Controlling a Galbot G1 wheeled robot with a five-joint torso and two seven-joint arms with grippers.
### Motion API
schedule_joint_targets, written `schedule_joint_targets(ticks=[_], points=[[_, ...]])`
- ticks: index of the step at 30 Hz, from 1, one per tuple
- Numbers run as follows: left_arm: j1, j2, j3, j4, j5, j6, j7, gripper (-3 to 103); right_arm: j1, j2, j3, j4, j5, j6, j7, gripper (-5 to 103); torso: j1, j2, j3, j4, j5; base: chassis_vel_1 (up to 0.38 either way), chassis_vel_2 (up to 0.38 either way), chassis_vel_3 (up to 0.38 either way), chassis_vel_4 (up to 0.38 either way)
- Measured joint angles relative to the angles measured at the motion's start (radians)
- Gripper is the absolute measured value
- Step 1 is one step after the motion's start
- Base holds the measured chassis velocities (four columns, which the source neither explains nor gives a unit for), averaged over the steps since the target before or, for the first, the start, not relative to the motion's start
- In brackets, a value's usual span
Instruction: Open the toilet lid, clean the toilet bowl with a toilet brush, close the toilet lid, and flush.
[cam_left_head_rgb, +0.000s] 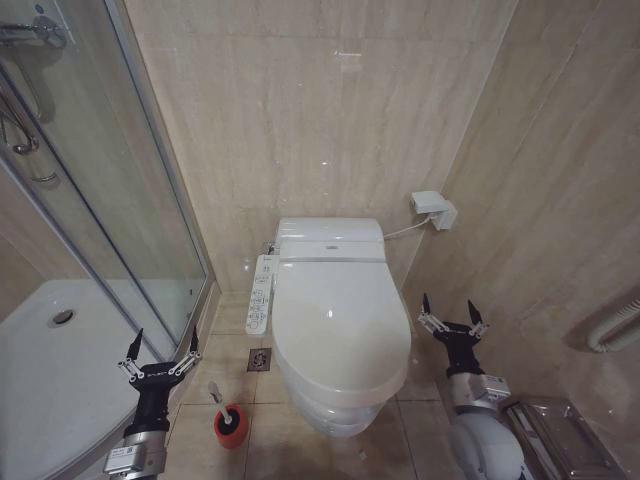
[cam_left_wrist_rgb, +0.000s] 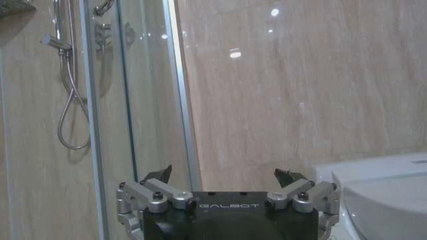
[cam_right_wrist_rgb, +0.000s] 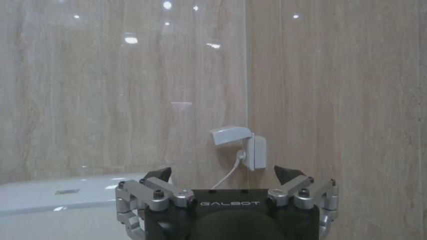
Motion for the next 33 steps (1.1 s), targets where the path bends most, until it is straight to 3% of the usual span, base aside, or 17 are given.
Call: schedule_joint_targets(ticks=[33], points=[[0.000, 0.000, 0.000, 0.000, 0.000, 0.000, 0.000, 100, 0.000, 0.000, 0.000, 0.000, 0.001, 0.000, 0.001, 100, 0.000, 0.000, 0.000, 0.0000, 0.0000, 0.000, 0.000, 0.000, 0.000]])
